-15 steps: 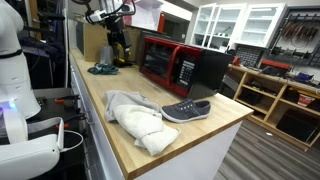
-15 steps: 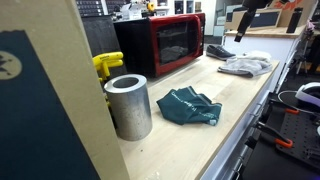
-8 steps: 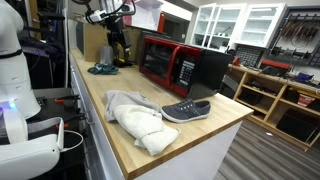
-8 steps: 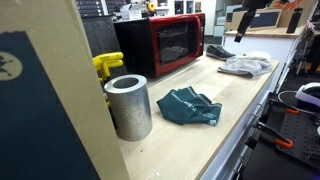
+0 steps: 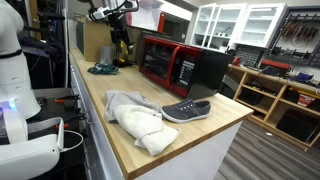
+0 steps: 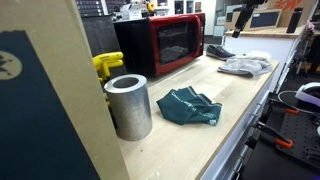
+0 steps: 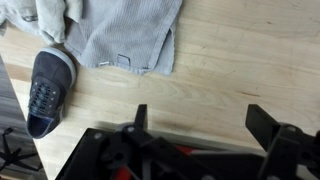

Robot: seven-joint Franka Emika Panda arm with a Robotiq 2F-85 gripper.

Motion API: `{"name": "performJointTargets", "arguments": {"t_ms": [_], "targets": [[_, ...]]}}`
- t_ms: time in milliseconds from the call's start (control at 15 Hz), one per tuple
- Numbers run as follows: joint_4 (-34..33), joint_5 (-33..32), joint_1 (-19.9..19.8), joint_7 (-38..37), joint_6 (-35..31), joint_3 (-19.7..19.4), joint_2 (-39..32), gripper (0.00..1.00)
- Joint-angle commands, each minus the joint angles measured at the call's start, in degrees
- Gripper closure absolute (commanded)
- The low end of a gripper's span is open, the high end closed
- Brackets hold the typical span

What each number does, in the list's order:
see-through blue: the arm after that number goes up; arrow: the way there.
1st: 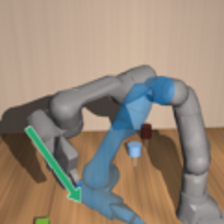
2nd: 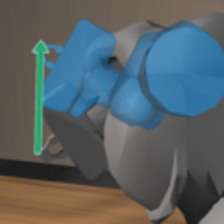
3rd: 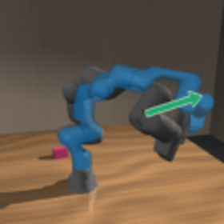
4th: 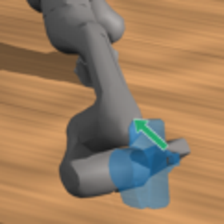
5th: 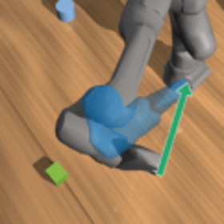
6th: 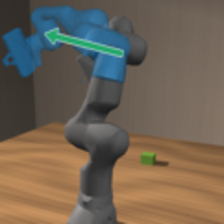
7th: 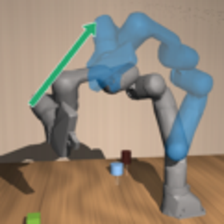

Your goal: Open the microwave then push it backwards.

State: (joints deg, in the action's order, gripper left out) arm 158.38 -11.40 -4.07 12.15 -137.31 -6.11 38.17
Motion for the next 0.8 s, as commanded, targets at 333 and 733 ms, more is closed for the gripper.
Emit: {"name": "performJointTargets", "arguments": {"t_ms": [333,733], "targets": [[-6.50,-6.58,-4.36,6.21,-8.80,-4.15,-12.19,0.00],[-18.67,-5.05,-3.53,8.51,-17.92,-5.78,-26.60,0.00]]}}
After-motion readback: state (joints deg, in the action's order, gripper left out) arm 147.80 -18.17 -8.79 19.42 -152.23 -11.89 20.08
